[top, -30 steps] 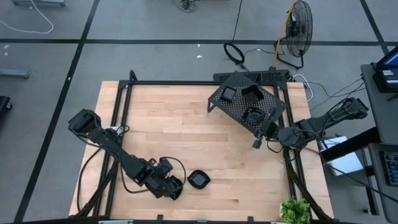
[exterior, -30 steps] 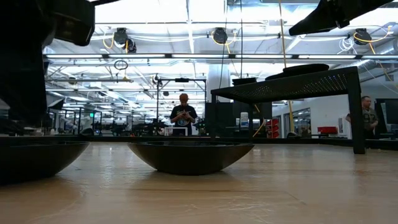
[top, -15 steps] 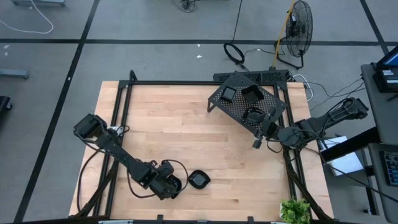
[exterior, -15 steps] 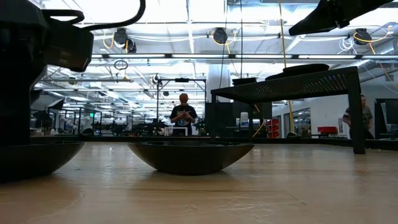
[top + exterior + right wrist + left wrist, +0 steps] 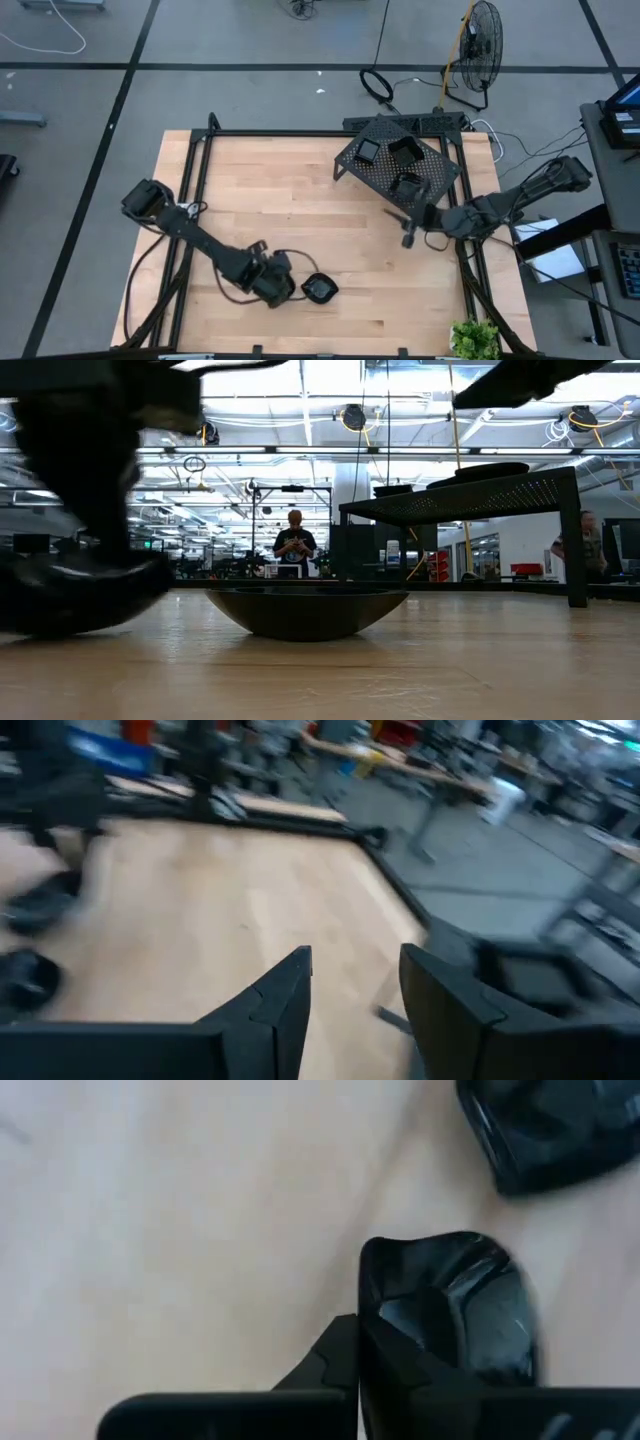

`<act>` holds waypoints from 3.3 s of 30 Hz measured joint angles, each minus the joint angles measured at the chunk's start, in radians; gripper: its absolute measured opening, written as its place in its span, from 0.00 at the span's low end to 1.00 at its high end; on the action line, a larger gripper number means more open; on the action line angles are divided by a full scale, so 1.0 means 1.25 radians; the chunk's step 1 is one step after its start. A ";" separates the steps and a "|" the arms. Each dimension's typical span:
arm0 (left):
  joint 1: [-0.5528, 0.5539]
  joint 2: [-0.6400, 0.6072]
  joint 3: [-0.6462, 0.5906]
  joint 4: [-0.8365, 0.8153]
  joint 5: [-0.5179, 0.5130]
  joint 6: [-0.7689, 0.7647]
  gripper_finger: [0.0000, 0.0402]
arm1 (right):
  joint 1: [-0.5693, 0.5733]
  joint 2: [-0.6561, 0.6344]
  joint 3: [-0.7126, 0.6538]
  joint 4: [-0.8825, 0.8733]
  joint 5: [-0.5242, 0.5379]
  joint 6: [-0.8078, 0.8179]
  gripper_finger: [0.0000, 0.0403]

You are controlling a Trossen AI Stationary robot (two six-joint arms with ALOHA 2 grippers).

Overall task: Pick & Place Mini shaped plates
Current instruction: Stack the black leaf shaped plate on the black leaf shaped plate on the shelf

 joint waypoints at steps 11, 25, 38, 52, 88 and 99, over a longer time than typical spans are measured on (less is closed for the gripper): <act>0.123 -0.001 0.220 -0.161 -0.295 0.376 0.01 | -0.021 0.333 -0.062 0.542 -0.258 -0.180 0.35; 0.112 -0.001 0.248 0.107 -0.863 0.485 0.00 | -0.097 0.565 -0.062 0.917 -0.281 -0.168 0.35; 0.082 -0.001 0.171 -0.105 -0.989 0.024 0.01 | -0.128 0.566 -0.062 0.889 -0.283 -0.133 0.35; 0.076 -0.001 0.143 0.217 -0.888 0.275 0.01 | -0.158 0.566 -0.062 0.938 -0.328 -0.105 0.35; 0.077 -0.034 0.178 0.445 -0.536 0.594 0.23 | -0.197 0.564 -0.060 0.865 -0.391 -0.175 0.00; 0.042 -0.055 0.171 0.296 -0.440 0.420 0.63 | -0.200 0.318 0.127 0.151 -0.410 -0.169 0.00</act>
